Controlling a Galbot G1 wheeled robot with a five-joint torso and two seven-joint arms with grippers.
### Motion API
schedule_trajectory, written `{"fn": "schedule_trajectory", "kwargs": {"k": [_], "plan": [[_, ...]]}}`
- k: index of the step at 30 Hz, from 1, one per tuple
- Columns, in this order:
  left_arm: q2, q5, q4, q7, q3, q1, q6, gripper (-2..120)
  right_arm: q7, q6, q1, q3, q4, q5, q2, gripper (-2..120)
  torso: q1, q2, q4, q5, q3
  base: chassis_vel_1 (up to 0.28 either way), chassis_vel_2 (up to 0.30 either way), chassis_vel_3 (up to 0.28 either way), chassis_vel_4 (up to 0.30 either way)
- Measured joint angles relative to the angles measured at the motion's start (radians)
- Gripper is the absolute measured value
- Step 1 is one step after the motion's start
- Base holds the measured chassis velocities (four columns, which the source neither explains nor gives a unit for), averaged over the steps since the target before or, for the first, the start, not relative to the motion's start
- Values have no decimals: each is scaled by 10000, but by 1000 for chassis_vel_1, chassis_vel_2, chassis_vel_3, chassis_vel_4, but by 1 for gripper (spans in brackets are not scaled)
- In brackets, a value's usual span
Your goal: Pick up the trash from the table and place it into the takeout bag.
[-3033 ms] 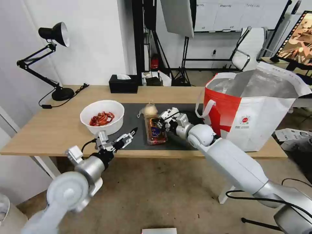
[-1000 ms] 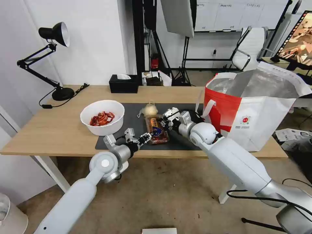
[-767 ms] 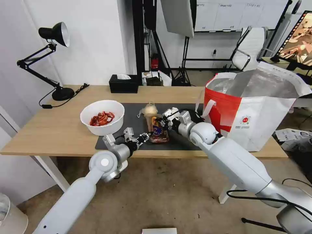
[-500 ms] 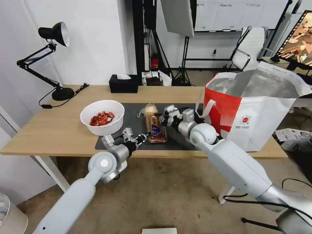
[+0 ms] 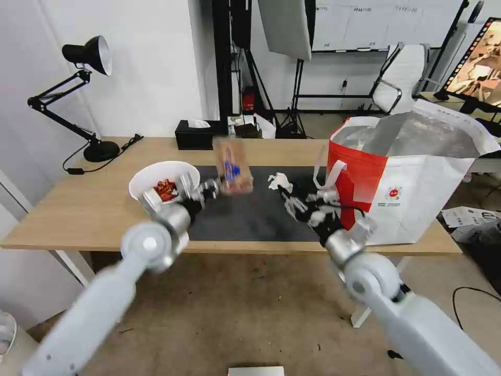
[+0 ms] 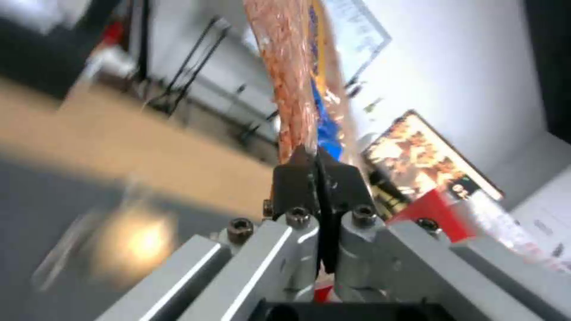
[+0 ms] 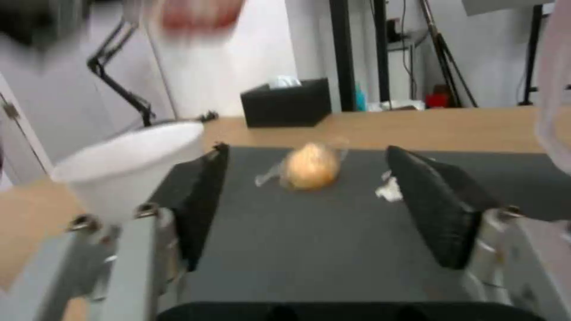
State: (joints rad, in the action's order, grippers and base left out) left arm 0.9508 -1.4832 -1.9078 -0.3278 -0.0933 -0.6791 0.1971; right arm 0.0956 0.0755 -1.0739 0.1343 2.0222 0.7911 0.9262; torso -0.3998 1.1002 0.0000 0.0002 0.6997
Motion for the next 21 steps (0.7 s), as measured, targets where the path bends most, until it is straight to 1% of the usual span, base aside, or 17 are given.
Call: {"fn": "schedule_trajectory", "kwargs": {"k": [1, 2, 3, 5, 6, 7, 8, 10, 11, 12, 13, 14, 16, 17, 18, 19, 21], "plan": [[-74, -9, 214, -14, 630, 1206, -66, 0, -10, 83, -455, 199, 211, -423, -6, 78, 0, 0, 1, -3, 1, 0, 0, 0, 0], [12, 9, 592, -25, 1459, 2681, -122, 0, -25, 137, -768, 317, 281, -737, 25, 84, -1, -1, 0, -1, 2, 0, 0, 0, 0], [12, 9, 592, -25, 1459, 2681, -122, 0, -25, 137, -768, 317, 281, -737, 25, 84, -1, -1, 0, -1, 2, 0, 0, 0, 0], [534, 249, 1335, -8, 2899, 4668, -257, 0, -57, 187, -1180, 392, 321, -1110, 160, 92, -2, -1, -3, 3, 3, 0, 0, 0, 0], [999, 534, 1806, 13, 3683, 5612, -302, 0, -67, 210, -1359, 400, 333, -1288, 286, 97, -3, -1, -3, 1, 4, 0, 0, 0, 0], [999, 534, 1806, 13, 3683, 5612, -302, 0, -67, 210, -1359, 400, 333, -1288, 286, 97, -3, -1, -3, 1, 4, 0, 0, 0, 0], [1278, 739, 2055, 46, 4107, 6078, -328, 0, -74, 224, -1441, 400, 348, -1394, 365, 99, -3, -1, -4, 4, 3, 0, 0, 0, 0], [1909, 1743, 2758, 327, 5258, 7081, -335, 0, -89, 275, -1617, 399, 404, -1640, 538, 100, -3, -1, -5, 2, 3, 0, 0, 0, 0], [1909, 1743, 2758, 327, 5258, 7081, -335, 0, -89, 275, -1617, 399, 404, -1640, 538, 100, -3, -1, -5, 2, 3, 0, 0, 0, 0], [2135, 2460, 3098, 608, 5819, 7451, -336, 0, -98, 282, -1682, 399, 429, -1730, 596, 100, -3, -1, -5, 4, 2, 0, 0, 0, 0], [2412, 3533, 3570, 1185, 6525, 7877, -332, 0, -117, 289, -1792, 420, 474, -1838, 645, 100, -3, -2, -4, 2, 4, 0, 0, 0, 0], [2412, 3533, 3570, 1185, 6525, 7877, -332, 0, -117, 289, -1792, 420, 474, -1838, 645, 100, -3, -2, -4, 2, 4, 0, 0, 0, 0], [2754, 4598, 4022, 1970, 7205, 8331, -331, 0, -196, 290, -1974, 540, 525, -1979, 654, 100, -5, -3, 0, 1, 4, 0, 0, 0, 0], [2873, 4862, 4139, 2249, 7399, 8463, -331, 0, -226, 290, -2053, 602, 548, -2015, 654, 100, -3, -3, 1, 1, 4, 0, 0, 0, 0], [3100, 5361, 4414, 2691, 7688, 8666, -340, 0, -269, 285, -2208, 722, 582, -2068, 651, 100, -3, -3, -1, 1, 3, 0, 0, 0, 0], [3100, 5361, 4414, 2691, 7688, 8666, -340, 0, -269, 285, -2208, 722, 582, -2068, 651, 100, -3, -3, -1, 1, 3, 0, 0, 0, 0], [3433, 5998, 4929, 3340, 8083, 8927, -408, 0, -326, 265, -2445, 917, 668, -2160, 661, 100, -3, -2, -3, 1, 3, 0, 0, 0, 0]]}}
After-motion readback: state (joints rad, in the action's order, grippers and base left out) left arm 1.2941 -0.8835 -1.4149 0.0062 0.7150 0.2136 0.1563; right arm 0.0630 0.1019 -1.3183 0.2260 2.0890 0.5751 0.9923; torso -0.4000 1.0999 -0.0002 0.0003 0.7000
